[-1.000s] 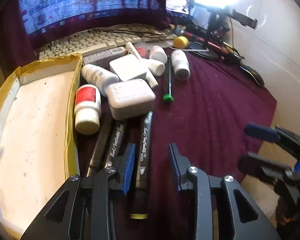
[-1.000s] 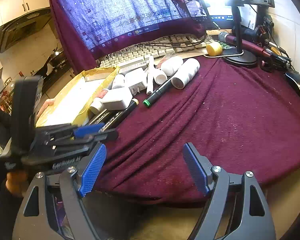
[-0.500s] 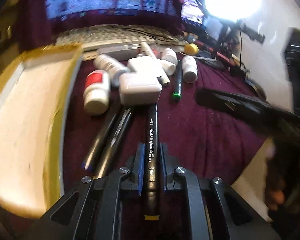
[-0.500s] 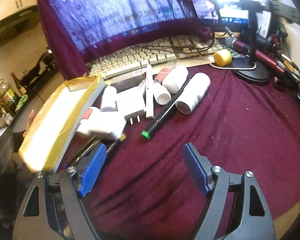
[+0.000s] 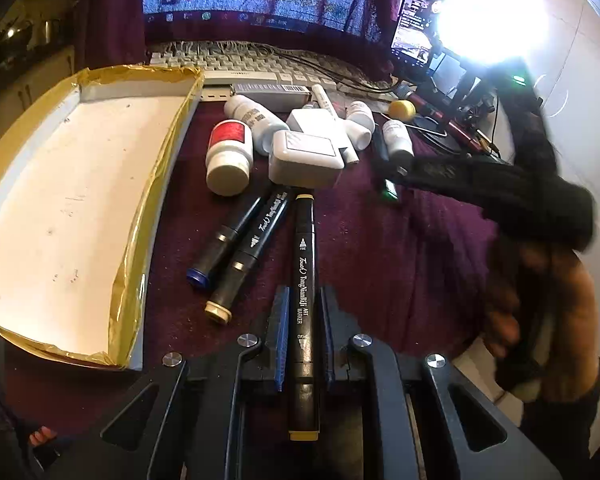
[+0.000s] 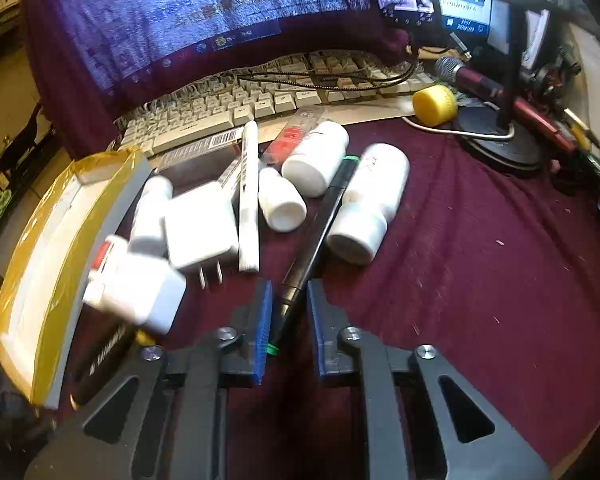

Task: Organize objects
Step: 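Grasp the green-capped black marker with the right gripper while the left holds its marker, then carry both markers into the cardboard tray and open both grippers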

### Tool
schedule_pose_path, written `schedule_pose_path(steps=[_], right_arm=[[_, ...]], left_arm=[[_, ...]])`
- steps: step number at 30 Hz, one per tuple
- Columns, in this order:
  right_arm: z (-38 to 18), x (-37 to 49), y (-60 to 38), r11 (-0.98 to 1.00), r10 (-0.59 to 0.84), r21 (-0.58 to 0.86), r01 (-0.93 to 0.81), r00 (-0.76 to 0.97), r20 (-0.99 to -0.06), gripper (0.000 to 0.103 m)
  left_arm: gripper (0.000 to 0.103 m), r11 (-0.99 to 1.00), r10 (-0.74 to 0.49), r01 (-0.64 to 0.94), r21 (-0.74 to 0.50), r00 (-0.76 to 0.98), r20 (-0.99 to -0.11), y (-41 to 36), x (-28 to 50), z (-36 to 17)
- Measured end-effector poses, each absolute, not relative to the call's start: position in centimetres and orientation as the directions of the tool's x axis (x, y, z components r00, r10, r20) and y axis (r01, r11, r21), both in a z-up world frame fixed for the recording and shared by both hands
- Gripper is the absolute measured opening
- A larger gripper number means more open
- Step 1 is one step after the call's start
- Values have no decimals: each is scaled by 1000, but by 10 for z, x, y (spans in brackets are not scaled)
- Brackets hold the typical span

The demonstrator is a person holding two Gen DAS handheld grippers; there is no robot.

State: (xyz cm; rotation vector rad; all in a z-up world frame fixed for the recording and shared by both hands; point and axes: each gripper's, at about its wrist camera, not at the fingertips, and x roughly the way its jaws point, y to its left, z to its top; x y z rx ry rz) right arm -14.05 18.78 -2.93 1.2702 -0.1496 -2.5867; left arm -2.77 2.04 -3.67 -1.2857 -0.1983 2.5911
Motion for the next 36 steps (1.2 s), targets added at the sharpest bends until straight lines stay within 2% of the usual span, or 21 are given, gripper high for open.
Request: schedule_pose_path(steps=[5, 10, 11, 12, 13, 15, 16, 17, 18, 20, 29, 36], right_arm=[[-30, -101, 195, -946, -322, 238, 218, -581, -747, 13], [-23, -101, 194, -939, -341, 251, 233, -576, -743, 17], [-22, -104, 193, -941, -336, 248, 229, -582, -740, 25], [-21, -108, 192, -943, -332, 246, 223, -586, -740, 39], [-24, -114, 191, -947, -320, 241, 212, -588, -743, 44], [-29, -120, 191, -951, -310, 243, 193, -588, -747, 44], [-35, -123, 191, -948, -318, 252, 194, -582, -749, 45], [-36, -121, 191, -949, -314, 246, 195, -601, -735, 41], [-38, -119, 190, -955, -298, 229, 190, -611, -734, 31], [-38, -115, 194, -961, -277, 217, 172, -623, -732, 17], [-36, -88, 202, -940, -340, 281, 193, -600, -724, 13], [-36, -79, 188, -944, -329, 239, 226, -599, -730, 13]], left_arm=[[14, -969, 248, -167, -184, -591, -768, 26, -27, -36], [32, -970, 244, -158, -187, -582, -775, 30, -37, -34], [32, -970, 244, -149, -193, -587, -772, 29, -40, -35], [30, -970, 242, -147, -192, -590, -770, 30, -42, -35], [23, -971, 238, -142, -191, -592, -770, 30, -43, -35], [12, -972, 234, -129, -196, -596, -768, 26, -45, -37], [12, -969, 247, -130, -212, -597, -763, 24, -44, -38], [12, -966, 256, -129, -224, -596, -761, 22, -43, -38], [12, -964, 262, -126, -233, -596, -759, 20, -42, -39], [12, -961, 270, -118, -250, -597, -756, 17, -39, -38], [12, -940, 310, -68, -333, -573, -759, 6, -24, -37], [12, -935, 317, -54, -349, -564, -762, 3, -21, -39]])
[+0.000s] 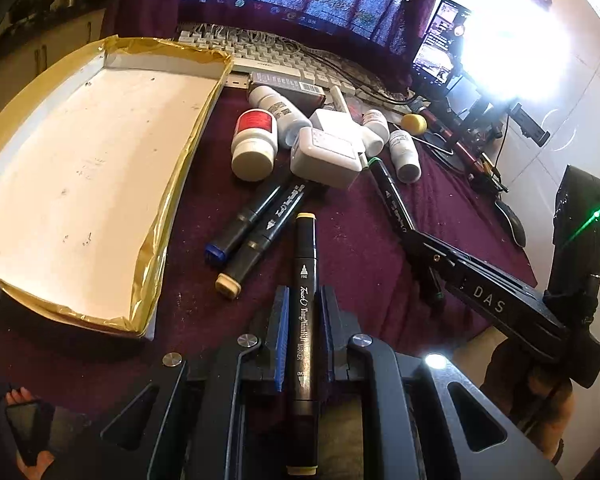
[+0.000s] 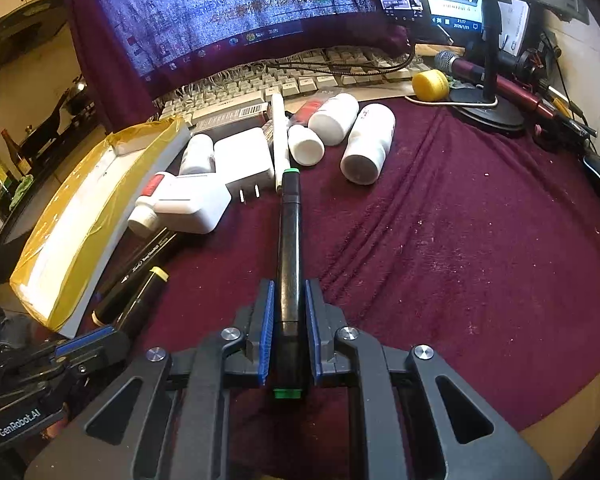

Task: Organize objects
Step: 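Carry both markers into the cardboard tray and open both grippers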

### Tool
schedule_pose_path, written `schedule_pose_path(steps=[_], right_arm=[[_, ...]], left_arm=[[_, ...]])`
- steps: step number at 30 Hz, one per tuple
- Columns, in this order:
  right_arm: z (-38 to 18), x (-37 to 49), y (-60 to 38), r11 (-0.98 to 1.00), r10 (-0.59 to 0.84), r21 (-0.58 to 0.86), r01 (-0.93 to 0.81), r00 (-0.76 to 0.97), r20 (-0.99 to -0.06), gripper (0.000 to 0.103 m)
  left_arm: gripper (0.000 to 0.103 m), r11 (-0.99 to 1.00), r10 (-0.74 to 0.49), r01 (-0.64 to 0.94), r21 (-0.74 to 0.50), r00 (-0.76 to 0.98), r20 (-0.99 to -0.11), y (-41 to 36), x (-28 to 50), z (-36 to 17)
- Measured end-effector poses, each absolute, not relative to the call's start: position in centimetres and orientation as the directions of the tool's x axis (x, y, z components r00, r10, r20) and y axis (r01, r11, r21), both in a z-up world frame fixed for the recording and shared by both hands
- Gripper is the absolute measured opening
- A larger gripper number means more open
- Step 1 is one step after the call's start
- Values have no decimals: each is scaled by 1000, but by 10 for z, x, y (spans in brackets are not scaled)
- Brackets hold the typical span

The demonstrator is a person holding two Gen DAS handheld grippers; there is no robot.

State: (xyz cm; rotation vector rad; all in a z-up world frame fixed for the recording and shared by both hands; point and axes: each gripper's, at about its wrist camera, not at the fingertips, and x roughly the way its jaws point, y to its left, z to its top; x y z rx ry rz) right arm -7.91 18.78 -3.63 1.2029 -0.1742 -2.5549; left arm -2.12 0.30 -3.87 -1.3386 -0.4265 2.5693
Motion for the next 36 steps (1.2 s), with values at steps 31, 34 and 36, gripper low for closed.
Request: schedule_pose_path(steps=[31, 34, 36], right_arm=[[9, -90, 10, -820, -541, 321, 474, -460, -704, 13], [1, -96, -7, -821, -527, 305, 484, -435, -730, 13], [-2, -99, -14, -825, -512, 283, 488, -437, -739, 13]], left_arm=[[12, -880, 181, 223, -419, -659, -730, -147, -55, -8], [12, -880, 168, 240, -411, -652, -740, -154, -63, -14], [12, -874, 163, 257, -412, -643, -748, -159, -67, -20]])
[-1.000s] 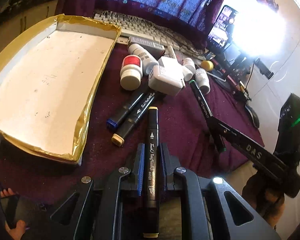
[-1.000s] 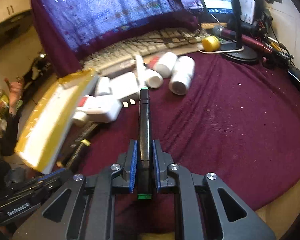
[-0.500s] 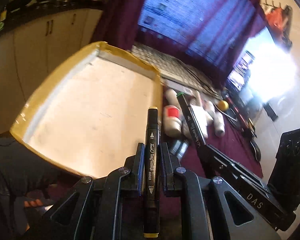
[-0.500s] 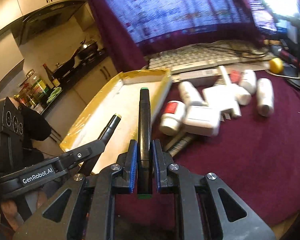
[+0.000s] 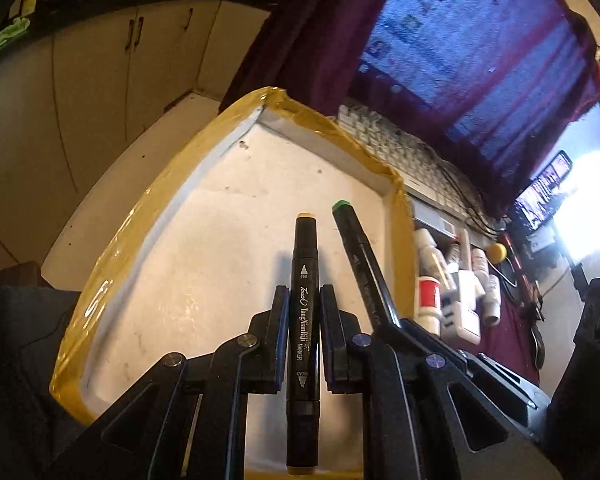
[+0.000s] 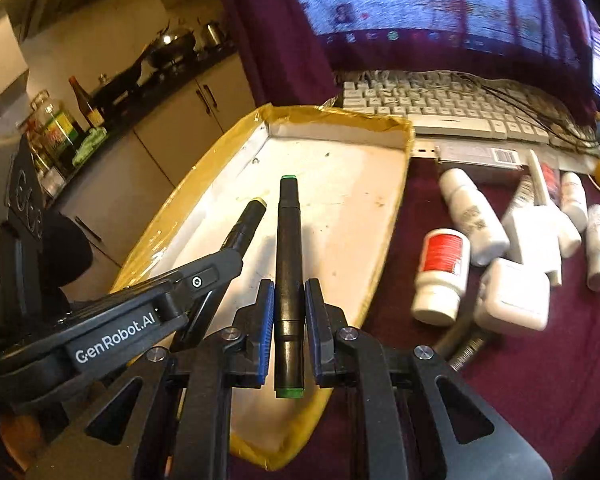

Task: Organize objects
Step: 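Carry both markers into the cardboard tray and open both grippers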

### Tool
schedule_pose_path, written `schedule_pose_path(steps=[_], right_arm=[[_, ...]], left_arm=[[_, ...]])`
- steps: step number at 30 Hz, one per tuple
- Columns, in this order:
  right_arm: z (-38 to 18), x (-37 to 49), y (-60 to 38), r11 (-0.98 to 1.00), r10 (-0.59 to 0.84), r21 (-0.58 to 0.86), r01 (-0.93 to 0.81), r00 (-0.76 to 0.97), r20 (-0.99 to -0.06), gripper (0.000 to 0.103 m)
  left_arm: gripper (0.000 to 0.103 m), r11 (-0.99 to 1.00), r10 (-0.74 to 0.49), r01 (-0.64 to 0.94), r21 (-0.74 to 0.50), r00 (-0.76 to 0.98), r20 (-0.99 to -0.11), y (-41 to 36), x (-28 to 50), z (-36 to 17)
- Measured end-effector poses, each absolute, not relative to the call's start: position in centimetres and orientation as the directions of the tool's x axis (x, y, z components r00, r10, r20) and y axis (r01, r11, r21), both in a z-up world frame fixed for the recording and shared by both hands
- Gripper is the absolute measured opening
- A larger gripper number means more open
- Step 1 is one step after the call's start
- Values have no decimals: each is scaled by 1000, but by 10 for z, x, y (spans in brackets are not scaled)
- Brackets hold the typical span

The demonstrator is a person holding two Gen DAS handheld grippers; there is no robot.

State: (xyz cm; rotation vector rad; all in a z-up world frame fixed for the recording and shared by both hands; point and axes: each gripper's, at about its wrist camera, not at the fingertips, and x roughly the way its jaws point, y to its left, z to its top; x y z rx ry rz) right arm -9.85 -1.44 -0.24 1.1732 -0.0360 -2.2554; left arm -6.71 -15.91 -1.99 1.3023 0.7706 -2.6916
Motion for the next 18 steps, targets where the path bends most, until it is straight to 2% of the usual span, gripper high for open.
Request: schedule_pose_path(steps=[7, 11, 15, 17, 18], right_arm=[[-21, -101, -26, -833, -463, 233, 502, -402, -790, 13], [-22, -97, -18, -821, -495, 265, 506, -400, -772, 13], [-23, -96, -15, -810, -519, 286, 512, -397, -757, 14], [-22, -95, -10, -793, -549, 321, 518, -376, -747, 15], [-21, -93, -6, -780, -568, 343, 523, -363, -739, 15]], left_arm=[[12, -865, 170, 286, -412, -605, -778, -167, -79, -37], [12, -874, 148, 291, -390, -604, -783, -166, -75, -41], [15, -865, 158, 272, -421, -650, -743, -166, -68, -38], [28, -863, 165, 254, -437, -677, -717, -165, -63, -34], [40, -862, 161, 249, -441, -690, -706, -163, -61, -31]])
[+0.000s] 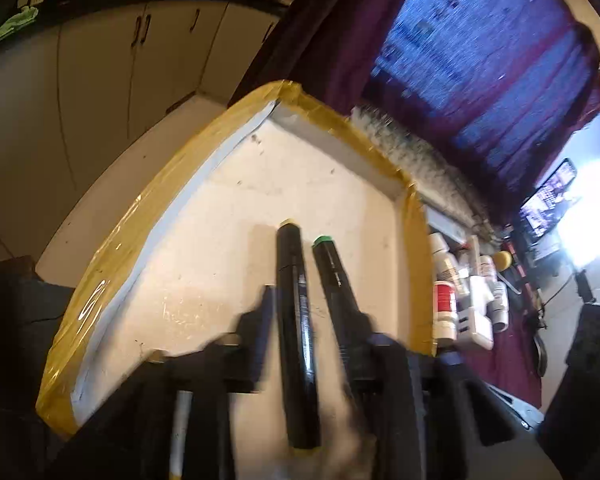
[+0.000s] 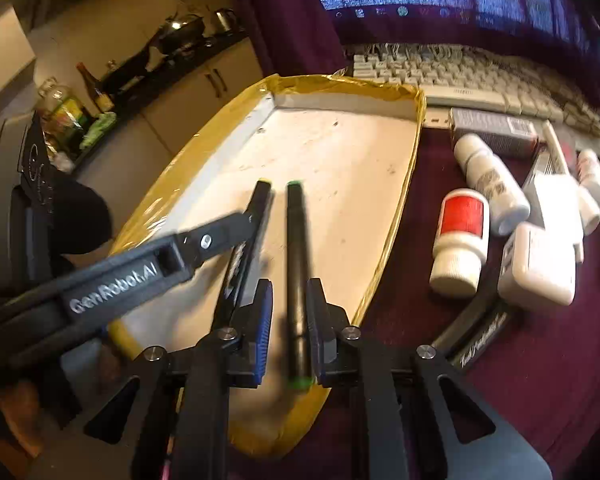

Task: Organize objects
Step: 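Carry both markers into the cardboard tray and open both grippers, then grasp the beige-capped black marker with the left gripper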

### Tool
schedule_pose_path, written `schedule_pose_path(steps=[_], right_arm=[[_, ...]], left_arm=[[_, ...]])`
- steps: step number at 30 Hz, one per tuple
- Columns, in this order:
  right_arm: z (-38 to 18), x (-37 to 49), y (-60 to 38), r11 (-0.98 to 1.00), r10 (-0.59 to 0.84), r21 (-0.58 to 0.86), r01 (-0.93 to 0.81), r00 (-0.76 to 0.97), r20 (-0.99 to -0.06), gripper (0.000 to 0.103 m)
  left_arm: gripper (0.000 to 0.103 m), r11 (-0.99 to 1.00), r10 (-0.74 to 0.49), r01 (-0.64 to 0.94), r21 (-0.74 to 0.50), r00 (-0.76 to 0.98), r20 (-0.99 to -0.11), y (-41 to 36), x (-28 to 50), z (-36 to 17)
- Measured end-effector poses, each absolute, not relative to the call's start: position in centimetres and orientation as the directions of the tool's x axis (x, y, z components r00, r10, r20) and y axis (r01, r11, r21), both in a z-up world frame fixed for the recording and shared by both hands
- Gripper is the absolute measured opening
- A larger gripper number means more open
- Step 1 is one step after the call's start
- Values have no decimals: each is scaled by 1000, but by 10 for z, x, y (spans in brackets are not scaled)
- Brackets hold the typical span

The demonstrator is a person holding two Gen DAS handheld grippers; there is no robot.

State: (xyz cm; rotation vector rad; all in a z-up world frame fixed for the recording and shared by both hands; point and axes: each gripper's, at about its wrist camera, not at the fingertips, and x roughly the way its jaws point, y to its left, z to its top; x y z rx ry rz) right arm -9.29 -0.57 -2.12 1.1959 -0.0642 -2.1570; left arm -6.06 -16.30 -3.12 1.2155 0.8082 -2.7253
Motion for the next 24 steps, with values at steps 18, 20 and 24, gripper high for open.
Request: schedule_pose_path(steps=[18, 20, 24], right_arm=[[9, -65, 165, -798, -602, 456, 393, -551, -578, 60], [5, -69, 173, -808, -588, 463, 365, -556, -587, 60], [-2, -72, 175, -820, -570, 455, 347, -563, -599, 60]], left_arm=[[68, -941, 256, -30, -336, -713, -653, -40, -22, 9], [68, -947, 277, -74, -312, -678, -681, -25, -26, -1], [68, -951, 286, -98, -294, -646, -708, -15, -27, -14]])
